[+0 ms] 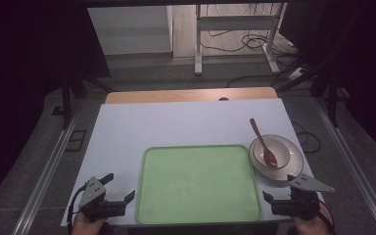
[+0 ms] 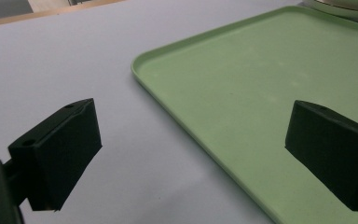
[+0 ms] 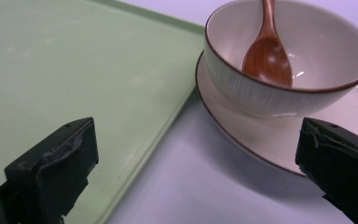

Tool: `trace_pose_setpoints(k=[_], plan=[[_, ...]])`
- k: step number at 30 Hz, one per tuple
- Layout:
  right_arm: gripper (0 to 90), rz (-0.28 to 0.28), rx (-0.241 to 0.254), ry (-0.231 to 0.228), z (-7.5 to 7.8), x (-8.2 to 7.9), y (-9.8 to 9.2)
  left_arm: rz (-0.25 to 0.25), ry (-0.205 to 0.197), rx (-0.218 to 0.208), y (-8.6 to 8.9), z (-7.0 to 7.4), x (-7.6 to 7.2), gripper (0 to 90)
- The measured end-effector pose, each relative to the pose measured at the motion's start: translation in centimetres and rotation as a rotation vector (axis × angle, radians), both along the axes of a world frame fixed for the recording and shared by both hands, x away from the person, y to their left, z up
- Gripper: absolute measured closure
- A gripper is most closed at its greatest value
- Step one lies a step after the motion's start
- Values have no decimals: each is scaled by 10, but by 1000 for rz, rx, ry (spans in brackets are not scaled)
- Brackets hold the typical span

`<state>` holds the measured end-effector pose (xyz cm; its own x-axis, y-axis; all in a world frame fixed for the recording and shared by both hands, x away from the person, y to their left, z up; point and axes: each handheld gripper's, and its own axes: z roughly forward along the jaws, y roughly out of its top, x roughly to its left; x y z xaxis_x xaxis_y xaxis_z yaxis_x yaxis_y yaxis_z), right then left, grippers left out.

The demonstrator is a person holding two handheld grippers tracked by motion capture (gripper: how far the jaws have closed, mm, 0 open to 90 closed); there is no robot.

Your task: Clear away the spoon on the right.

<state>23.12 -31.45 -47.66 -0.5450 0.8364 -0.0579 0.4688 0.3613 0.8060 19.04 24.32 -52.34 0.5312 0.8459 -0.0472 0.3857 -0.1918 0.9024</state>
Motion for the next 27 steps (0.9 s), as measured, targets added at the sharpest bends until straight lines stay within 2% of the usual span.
trace_pose_setpoints(k=[6, 13, 22, 27], plan=[[0, 21, 24, -10, 6, 4, -1, 2, 0, -1, 0, 0, 0, 31], [0, 20, 20, -11, 9, 7, 0, 1, -2, 3, 0, 0, 0, 32], [0, 19, 3, 22, 12, 14, 1, 4, -2, 15, -2, 0, 0, 31], [0, 26, 37, 45, 20, 19, 3, 6, -1, 18, -2, 0, 0, 30]])
